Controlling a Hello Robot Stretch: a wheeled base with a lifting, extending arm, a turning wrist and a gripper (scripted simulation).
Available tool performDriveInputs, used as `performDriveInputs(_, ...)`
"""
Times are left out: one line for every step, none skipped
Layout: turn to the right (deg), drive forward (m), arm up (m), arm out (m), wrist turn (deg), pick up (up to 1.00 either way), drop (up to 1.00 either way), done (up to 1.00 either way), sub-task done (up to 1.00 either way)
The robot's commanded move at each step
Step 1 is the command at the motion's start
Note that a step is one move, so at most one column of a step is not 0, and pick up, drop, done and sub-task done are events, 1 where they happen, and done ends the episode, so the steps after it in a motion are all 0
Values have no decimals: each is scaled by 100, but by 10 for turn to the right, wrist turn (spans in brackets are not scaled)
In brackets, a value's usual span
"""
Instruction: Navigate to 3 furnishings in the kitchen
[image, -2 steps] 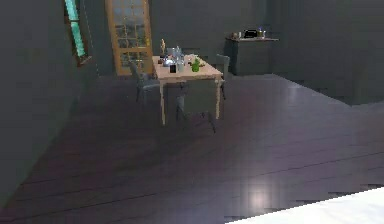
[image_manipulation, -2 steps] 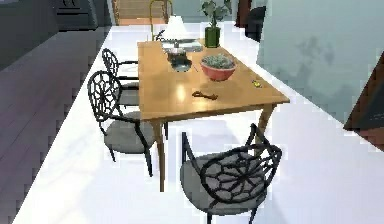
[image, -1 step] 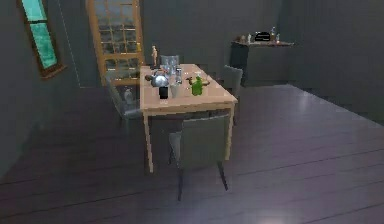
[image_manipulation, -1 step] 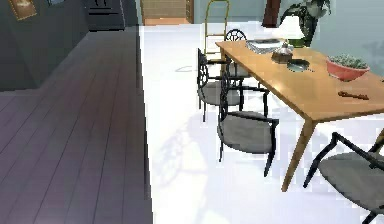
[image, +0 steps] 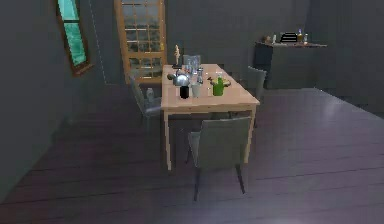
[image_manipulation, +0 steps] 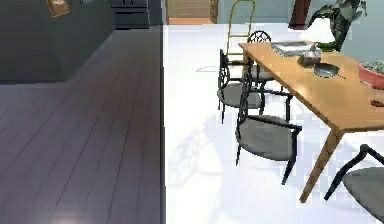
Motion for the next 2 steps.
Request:
performDriveInputs(0, 45, 0, 0, 0, 0, 0, 0, 0)
performDriveInputs(90, 0, 0, 0, 0, 0, 0, 0, 0)
